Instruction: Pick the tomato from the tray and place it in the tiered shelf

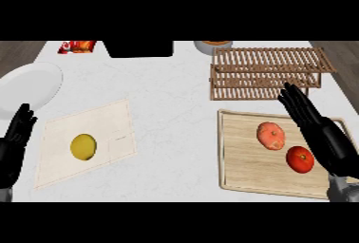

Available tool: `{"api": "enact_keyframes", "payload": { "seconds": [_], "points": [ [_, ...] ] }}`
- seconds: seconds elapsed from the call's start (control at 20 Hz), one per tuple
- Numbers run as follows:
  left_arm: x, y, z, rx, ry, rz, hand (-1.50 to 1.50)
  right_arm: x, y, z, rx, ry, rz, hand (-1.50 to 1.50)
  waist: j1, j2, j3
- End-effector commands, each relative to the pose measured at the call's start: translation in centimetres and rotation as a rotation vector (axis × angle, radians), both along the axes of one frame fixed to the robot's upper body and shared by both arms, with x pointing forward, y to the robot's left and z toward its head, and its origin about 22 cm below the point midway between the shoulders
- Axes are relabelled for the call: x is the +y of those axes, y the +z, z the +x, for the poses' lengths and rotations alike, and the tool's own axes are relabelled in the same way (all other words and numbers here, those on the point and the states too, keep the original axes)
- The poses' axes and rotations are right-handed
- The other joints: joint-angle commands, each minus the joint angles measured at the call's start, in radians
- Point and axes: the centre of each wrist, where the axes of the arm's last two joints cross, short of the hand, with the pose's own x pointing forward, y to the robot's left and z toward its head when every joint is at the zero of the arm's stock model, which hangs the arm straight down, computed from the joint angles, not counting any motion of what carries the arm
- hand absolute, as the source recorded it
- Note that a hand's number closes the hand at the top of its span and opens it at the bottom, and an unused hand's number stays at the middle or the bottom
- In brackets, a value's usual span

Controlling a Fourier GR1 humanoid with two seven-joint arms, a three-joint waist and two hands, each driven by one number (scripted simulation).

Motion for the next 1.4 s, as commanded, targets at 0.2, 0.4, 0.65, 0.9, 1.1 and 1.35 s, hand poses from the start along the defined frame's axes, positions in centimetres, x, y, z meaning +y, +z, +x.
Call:
{"api": "enact_keyframes", "payload": {
  "seconds": [0.2, 0.4, 0.65, 0.9, 1.1, 1.35],
  "points": [
    [-9.3, 0.6, 3.0, -0.071, -0.233, -0.037, 0.0, -10.9, 3.4, 1.9, 0.081, 0.02, 0.0, -1.5, 0.026, 0.078, 0.005],
    [-8.1, 0.4, 3.0, -0.038, -0.236, -0.075, 0.0, -13.3, 4.4, 0.9, 0.097, -0.235, -0.324, 1.5, -0.032, 0.089, -0.014],
    [-12.9, 0.4, 4.3, -0.001, -0.321, -0.104, 0.0, -14.9, -5.2, -0.6, 0.067, -0.586, -0.114, -1.5, 0.04, 0.085, 0.008],
    [-13.9, 0.6, 5.2, 0.0, -0.314, -0.098, 0.0, -20.2, -7.0, -2.7, -0.029, -0.533, 0.14, -1.5, 0.046, 0.078, 0.006],
    [-15.3, 1.1, 5.7, 0.006, -0.323, -0.101, 0.0, -21.5, -3.6, -1.2, 0.046, -0.249, 0.02, -1.5, 0.044, 0.074, 0.004],
    [-15.0, 0.3, 5.2, -0.005, -0.316, -0.087, 0.0, -21.6, 0.1, 0.1, 0.079, -0.122, -0.25, -1.5, 0.042, 0.072, 0.002]
  ]
}}
